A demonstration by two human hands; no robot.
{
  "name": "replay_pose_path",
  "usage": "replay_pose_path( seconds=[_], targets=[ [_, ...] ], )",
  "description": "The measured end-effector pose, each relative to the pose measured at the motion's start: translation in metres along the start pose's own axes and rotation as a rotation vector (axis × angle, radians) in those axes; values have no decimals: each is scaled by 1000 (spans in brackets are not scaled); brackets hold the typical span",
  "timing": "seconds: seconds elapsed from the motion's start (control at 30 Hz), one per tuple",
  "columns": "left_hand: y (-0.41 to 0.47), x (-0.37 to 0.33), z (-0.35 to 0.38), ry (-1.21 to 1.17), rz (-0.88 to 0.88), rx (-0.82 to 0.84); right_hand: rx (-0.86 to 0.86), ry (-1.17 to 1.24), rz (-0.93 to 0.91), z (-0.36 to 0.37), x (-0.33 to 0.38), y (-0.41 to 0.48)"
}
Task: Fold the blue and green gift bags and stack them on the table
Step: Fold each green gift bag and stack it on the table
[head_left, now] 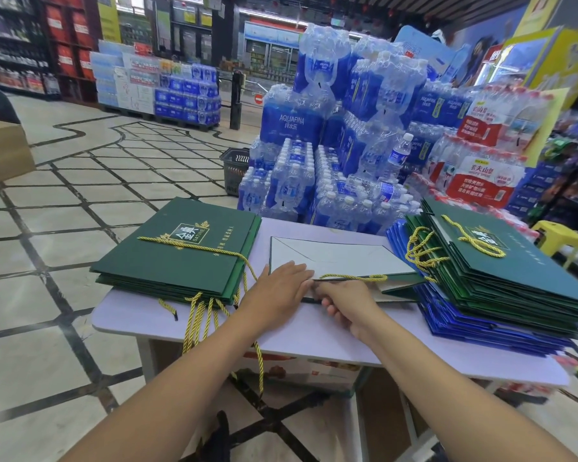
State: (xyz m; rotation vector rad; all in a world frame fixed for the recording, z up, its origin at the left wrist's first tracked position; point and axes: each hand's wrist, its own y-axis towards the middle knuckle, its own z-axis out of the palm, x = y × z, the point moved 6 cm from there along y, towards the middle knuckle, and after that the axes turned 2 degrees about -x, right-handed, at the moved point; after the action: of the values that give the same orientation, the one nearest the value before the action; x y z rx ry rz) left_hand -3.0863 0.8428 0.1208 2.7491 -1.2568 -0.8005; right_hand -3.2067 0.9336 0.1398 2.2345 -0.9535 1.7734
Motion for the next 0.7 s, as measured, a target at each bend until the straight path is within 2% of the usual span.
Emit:
replay_pose_path(
  seconds=[0.1,0.17,0.23,0.27,0.3,0.37,0.4,0.43,0.47,0.53,0.6,0.7],
  targets=[
    [0,1,0,21,-8,2,96,-32,89,-1,1,-5],
    [-1,0,1,42,1,8,156,55,73,-3,10,-6],
    [-1,-2,2,70,21,-2,135,150,-32,-14,26,0],
    [-2,-2,2,78,25,-6,77,83,-146,-23,35,4],
    [-2,-2,2,81,26,-10,-20,-105,-298,-35,44,8],
    [-2,-3,1,85,30,-9,-183,-718,-617,-50,57,13],
    [-3,-3,1,88,33,-6,-155,-991,-678,-51,53,17],
    [-3,-4,1,90,35,0,-87,-1172,-663,-52,48,23],
    [-2,-4,1,90,38,5,-17,-1251,-614,-54,43,30],
    [-3,-4,0,87,53,-3,102,-1203,-565,-57,42,36],
    [-3,-5,-1,60,48,-11,192,-1038,-567,-61,53,38],
    [-5,-7,-1,72,54,8,322,-781,-460,-64,74,42]
  ],
)
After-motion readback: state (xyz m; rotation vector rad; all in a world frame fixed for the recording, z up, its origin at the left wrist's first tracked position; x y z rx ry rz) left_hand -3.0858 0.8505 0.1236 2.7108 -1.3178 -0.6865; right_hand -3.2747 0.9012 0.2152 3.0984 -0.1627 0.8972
